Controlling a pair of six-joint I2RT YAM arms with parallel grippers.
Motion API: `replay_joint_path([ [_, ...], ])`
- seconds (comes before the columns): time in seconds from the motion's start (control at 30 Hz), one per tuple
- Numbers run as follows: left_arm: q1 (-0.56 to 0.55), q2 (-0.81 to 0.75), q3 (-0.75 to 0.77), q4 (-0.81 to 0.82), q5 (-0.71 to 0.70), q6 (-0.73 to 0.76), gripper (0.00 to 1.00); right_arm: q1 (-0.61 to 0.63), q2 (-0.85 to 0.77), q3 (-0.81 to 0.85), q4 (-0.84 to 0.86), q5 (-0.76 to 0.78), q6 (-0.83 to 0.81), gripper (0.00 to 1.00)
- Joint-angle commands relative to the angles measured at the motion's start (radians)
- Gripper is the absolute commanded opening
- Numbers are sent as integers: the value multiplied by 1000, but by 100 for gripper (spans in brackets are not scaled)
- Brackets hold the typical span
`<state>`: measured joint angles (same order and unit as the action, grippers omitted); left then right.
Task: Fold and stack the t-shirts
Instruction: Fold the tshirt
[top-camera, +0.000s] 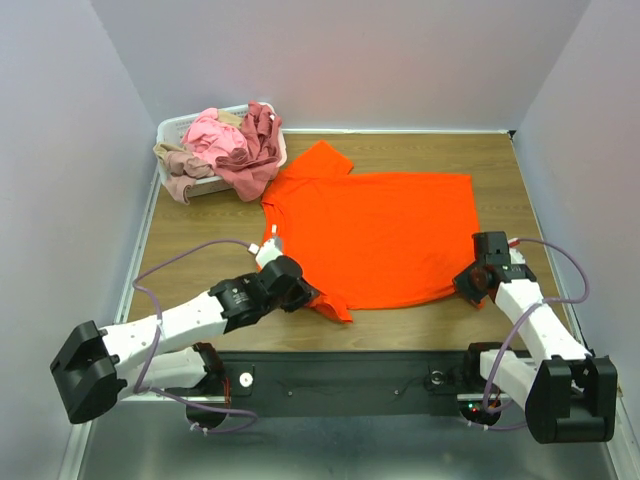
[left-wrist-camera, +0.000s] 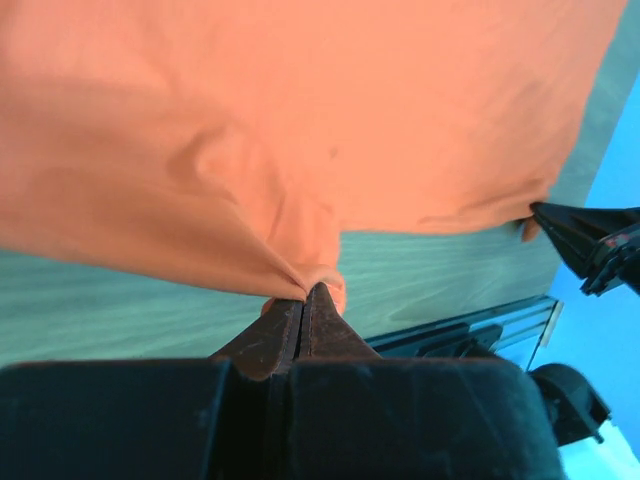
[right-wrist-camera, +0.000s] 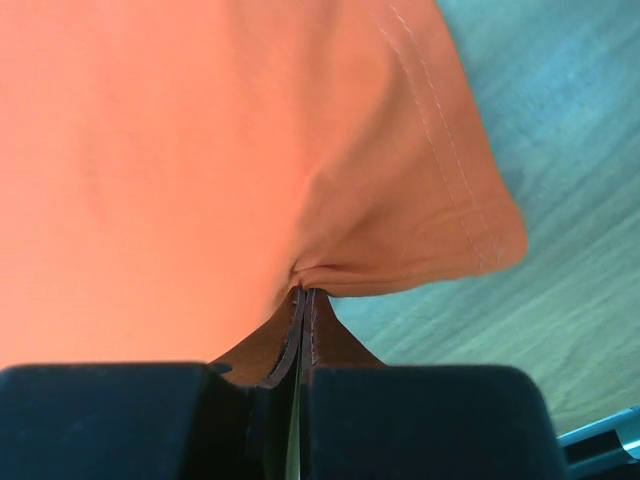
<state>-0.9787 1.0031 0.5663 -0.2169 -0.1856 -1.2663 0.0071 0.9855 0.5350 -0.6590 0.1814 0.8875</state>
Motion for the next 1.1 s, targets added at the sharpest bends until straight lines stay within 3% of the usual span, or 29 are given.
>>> replay_joint_path([
  [0.0, 47, 35, 84, 30, -9, 102, 0, -2, 39, 74, 47, 16, -21, 0],
  [0.6, 288, 327, 411, 54, -6, 396, 0, -2, 266, 266, 116, 53, -51, 0],
  [1.07, 377, 497, 564, 186, 28, 622, 0, -2, 416, 382, 157, 59, -73, 0],
])
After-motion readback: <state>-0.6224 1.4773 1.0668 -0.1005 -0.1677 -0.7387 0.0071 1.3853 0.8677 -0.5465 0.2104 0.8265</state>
